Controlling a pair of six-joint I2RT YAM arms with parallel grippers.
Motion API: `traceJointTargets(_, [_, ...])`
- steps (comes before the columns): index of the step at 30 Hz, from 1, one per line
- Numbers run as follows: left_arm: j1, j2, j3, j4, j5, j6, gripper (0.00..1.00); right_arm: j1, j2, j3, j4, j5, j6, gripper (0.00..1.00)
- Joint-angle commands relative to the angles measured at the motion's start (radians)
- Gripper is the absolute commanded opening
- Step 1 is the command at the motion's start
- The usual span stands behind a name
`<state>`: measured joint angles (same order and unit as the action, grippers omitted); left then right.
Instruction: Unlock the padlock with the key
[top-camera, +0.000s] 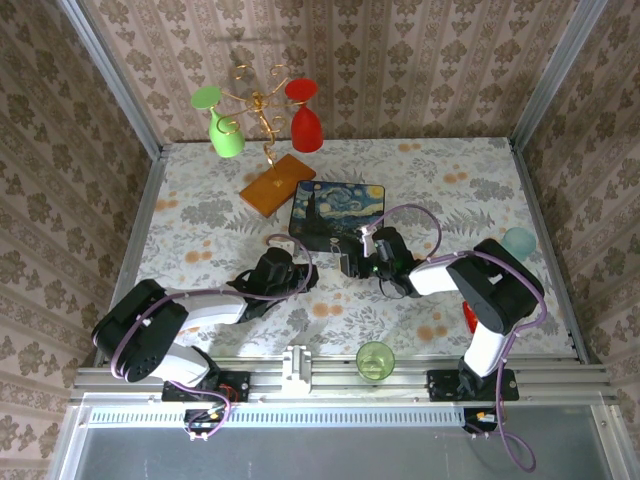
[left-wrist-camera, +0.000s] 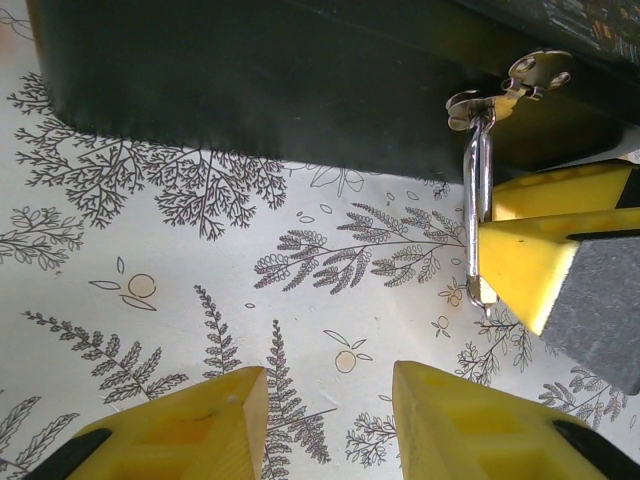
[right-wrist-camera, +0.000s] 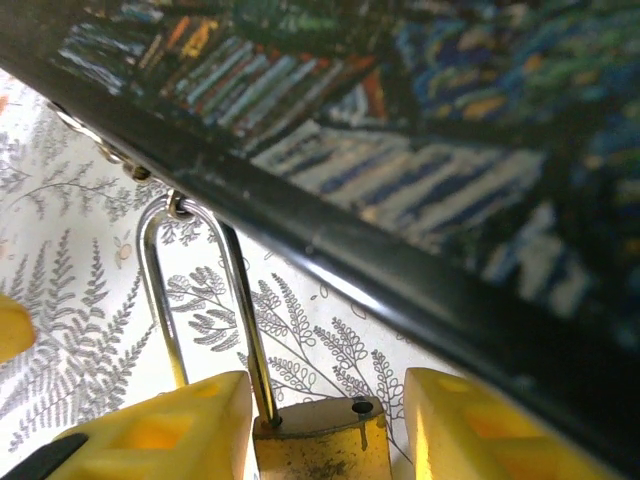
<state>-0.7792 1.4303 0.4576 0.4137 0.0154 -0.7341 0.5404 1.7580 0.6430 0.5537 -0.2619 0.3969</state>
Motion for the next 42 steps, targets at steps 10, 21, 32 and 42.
traceJointTargets(10, [-0.006,-0.023,-0.014,0.022,0.006,-0.014,0.37,-0.028,-0.043,-0.005,-0.113,-0.007,-0.048,0.42])
traceJointTargets(21, [-0.005,-0.024,-0.014,0.025,0.001,-0.006,0.37,-0.034,0.012,0.015,-0.106,-0.030,-0.066,0.31])
traceJointTargets(32, [-0.014,-0.021,-0.027,0.041,-0.011,-0.022,0.37,-0.034,-0.020,-0.004,-0.082,-0.016,-0.076,0.26])
traceJointTargets(42, [-0.022,0.003,-0.020,0.054,-0.003,-0.025,0.37,-0.025,-0.004,-0.002,-0.091,0.020,-0.067,0.31])
